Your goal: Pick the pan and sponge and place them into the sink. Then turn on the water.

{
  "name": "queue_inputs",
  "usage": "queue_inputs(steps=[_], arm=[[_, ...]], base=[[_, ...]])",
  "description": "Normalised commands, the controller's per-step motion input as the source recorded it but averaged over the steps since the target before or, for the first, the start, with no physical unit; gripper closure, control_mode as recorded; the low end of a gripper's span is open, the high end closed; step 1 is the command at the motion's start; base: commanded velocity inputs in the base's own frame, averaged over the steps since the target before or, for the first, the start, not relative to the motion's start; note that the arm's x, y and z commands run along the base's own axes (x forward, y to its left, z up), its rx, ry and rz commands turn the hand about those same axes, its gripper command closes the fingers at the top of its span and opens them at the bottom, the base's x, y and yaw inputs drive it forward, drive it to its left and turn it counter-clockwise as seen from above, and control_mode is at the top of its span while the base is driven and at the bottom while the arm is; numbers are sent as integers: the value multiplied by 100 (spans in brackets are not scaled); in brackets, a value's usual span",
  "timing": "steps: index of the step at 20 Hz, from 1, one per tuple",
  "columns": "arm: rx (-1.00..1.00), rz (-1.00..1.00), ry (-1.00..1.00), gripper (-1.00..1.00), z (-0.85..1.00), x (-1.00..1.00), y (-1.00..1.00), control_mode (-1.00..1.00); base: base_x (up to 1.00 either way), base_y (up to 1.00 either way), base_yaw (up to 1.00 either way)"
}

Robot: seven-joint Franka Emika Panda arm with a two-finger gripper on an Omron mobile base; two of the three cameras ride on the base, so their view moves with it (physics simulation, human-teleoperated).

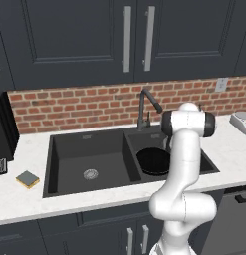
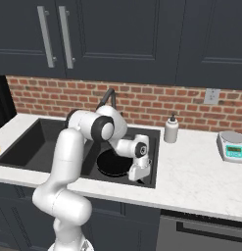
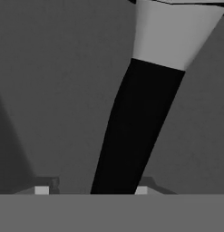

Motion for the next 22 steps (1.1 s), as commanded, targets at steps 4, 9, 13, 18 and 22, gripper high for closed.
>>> queue_inputs(steps=[4,9,13,18,22], arm=[[11,-25,-41,-100,9,-13,-5,-100],[12,-31,-58,-100,36,-9,0,-100],[9,-27,-52,-100,51,0,0,-100],[9,-8,-28,-100,65,0,0,-100],[2,-3,-10,-100,96,0,0,-100]], base=[[0,0,0],[0,0,0],[0,0,0],[0,0,0],[0,0,0]])
